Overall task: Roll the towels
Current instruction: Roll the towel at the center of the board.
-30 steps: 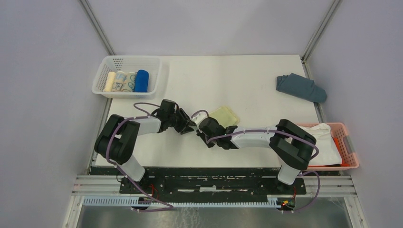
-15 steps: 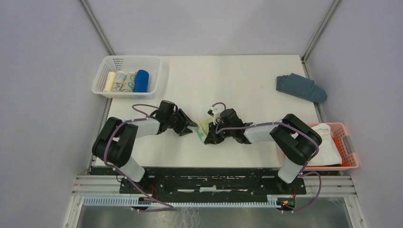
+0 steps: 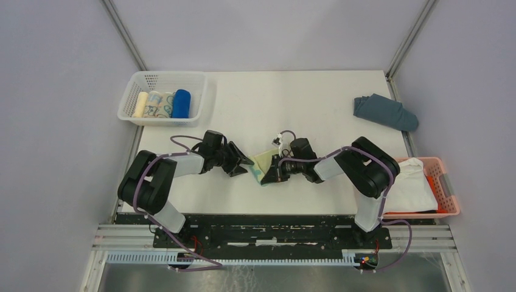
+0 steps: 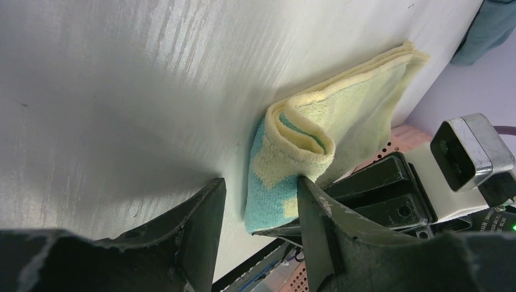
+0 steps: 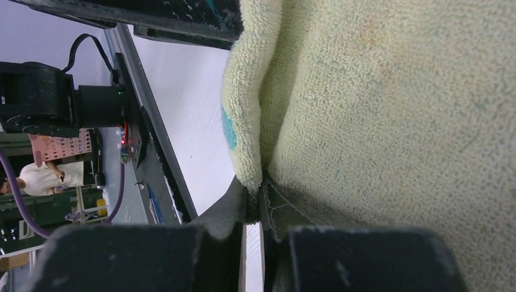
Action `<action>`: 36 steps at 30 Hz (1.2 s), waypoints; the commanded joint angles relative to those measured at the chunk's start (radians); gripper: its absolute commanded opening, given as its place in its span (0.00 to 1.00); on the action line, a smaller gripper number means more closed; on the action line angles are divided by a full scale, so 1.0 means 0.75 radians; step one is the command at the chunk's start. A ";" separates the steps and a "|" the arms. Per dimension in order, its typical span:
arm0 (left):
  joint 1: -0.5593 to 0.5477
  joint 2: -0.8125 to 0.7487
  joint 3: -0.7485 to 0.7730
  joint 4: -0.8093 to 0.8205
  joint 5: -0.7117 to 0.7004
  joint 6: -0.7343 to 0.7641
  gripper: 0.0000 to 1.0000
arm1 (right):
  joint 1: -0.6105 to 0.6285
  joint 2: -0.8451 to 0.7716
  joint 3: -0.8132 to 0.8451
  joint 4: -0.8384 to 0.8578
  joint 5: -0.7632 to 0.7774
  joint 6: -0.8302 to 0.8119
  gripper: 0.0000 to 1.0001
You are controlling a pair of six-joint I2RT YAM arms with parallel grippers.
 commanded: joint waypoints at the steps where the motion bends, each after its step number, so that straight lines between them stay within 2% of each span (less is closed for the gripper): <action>1: 0.002 0.075 -0.007 -0.129 -0.100 0.091 0.55 | -0.033 0.061 -0.045 -0.223 0.053 -0.054 0.01; 6: -0.012 0.159 0.053 -0.156 -0.131 0.127 0.53 | -0.033 0.064 -0.023 -0.323 0.065 -0.095 0.01; 10: -0.061 0.212 0.098 -0.202 -0.196 0.149 0.52 | -0.033 0.031 0.005 -0.422 0.090 -0.139 0.06; 14: -0.095 0.261 0.106 -0.243 -0.243 0.150 0.47 | -0.027 -0.104 0.033 -0.574 0.178 -0.203 0.21; 20: -0.130 0.259 0.130 -0.322 -0.339 0.154 0.39 | 0.025 -0.427 0.112 -0.887 0.517 -0.326 0.45; 24: -0.146 0.248 0.161 -0.350 -0.374 0.158 0.39 | 0.117 -0.616 0.174 -1.025 0.767 -0.369 0.47; 27: -0.164 0.244 0.185 -0.368 -0.385 0.158 0.39 | 0.210 -0.667 0.245 -1.077 0.901 -0.417 0.46; 31: -0.180 0.238 0.200 -0.382 -0.396 0.160 0.39 | 0.321 -0.625 0.303 -1.051 1.001 -0.482 0.41; 36: -0.193 0.229 0.207 -0.397 -0.412 0.164 0.39 | 0.374 -0.482 0.373 -1.001 1.045 -0.524 0.39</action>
